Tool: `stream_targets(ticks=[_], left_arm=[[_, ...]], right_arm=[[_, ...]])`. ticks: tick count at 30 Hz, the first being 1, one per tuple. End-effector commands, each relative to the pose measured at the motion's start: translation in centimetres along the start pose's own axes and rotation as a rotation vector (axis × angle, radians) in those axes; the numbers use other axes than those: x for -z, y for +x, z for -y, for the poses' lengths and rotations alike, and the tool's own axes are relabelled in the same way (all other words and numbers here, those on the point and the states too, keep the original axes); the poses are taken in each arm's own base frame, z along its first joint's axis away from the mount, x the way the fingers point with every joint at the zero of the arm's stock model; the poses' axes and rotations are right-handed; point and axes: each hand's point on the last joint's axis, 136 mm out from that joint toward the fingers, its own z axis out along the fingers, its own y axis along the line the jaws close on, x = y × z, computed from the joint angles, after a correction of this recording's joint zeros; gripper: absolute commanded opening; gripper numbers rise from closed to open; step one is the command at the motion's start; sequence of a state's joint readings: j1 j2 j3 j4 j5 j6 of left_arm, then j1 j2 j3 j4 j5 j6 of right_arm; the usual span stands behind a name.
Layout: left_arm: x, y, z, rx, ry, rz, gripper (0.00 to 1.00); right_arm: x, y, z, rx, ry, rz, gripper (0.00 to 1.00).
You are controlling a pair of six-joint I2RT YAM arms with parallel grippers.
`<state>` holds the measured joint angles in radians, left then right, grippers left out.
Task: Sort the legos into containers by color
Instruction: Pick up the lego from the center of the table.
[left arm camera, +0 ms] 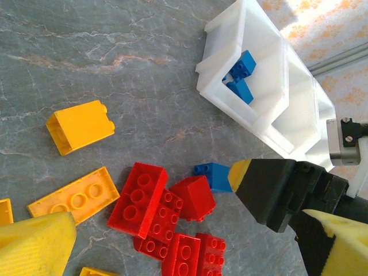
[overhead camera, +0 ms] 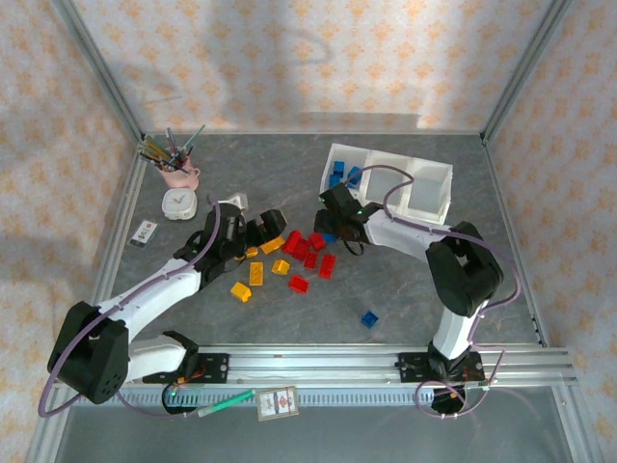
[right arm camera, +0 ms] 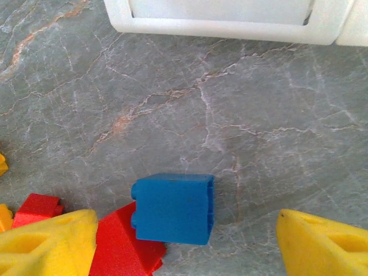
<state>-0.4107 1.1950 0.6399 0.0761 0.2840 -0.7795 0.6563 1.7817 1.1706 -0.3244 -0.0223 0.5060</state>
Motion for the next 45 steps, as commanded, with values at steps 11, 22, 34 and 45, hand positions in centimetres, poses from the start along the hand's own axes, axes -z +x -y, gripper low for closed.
stream_targets(ticks=[11,22,34,45], left_arm=[[0.1,-0.7,0.5,0.003,0.006,0.029,0.99],[-0.2,-0.6,0.4,-0.013,-0.008,0.017,0.99],[-0.5,-0.6,0.7,-0.006,0.003,0.007,0.99],[0.0,-1.0,1.2,-0.005,0.015,0.022,0.99]], right_arm=[[-4.2,-1.0,-0.6,-0.036,0.056,0.016,0.80],[-4.3,-0.1,1.9,-0.094,0.100,-0.013,0.66],[-2.7,0.9,3.7,-0.127,0.096,-0.029,0.48],[-0.4,-1.9,2.6,-0.091,0.082,0.043,0.36]])
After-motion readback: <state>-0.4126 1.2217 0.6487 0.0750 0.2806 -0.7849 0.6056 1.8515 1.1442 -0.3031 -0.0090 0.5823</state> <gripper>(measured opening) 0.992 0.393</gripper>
